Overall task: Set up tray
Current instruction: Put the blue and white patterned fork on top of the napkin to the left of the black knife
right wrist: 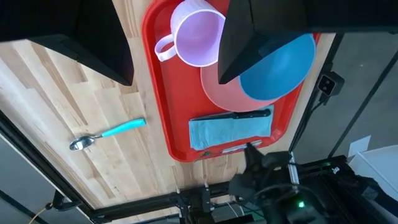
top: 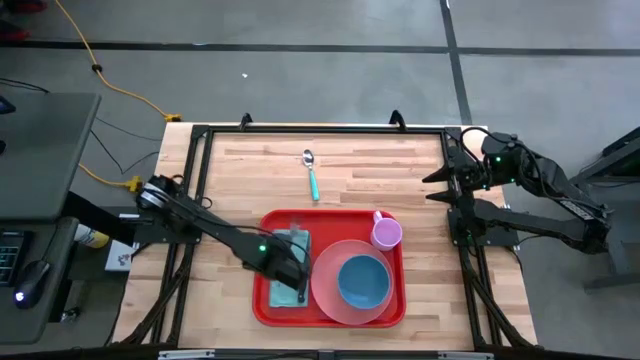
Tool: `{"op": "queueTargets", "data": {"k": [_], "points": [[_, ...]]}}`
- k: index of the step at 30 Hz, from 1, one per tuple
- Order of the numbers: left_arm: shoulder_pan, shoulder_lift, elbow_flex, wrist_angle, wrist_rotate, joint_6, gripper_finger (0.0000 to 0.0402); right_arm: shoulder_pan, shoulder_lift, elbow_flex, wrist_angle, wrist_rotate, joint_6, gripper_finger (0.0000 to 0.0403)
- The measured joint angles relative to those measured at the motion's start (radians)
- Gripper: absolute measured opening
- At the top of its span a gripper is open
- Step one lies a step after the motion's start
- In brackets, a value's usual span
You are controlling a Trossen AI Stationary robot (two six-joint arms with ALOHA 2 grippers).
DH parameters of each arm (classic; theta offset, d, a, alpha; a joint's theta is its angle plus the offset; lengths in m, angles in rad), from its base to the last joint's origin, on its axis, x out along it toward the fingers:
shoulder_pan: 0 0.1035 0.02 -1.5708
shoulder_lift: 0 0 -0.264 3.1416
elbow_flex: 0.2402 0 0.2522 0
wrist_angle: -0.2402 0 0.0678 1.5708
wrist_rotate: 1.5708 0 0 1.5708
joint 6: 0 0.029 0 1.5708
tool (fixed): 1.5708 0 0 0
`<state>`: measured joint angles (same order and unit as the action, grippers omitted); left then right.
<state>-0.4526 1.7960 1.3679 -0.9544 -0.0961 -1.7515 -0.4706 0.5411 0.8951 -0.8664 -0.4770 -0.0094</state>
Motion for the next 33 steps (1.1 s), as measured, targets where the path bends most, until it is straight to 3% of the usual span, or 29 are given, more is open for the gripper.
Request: {"op": "queueTargets", "data": {"k": [7,15,33], "points": [[0.0,0.118,0.16,-0.171,0.072,-0.011,0.0027,0.0,0.002,0.0,0.002,0.001,0.001,0.0213],[0.0,0.231,0.268,-0.188,0.109,-0.014,0.0027,0.0,0.002,0.0,0.002,0.003,0.001,0.0213],[0.001,0.298,0.273,-0.149,0.152,-0.019,0.0027,0.0,0.002,0.0,-0.009,-0.009,0.001,0.0213]]}}
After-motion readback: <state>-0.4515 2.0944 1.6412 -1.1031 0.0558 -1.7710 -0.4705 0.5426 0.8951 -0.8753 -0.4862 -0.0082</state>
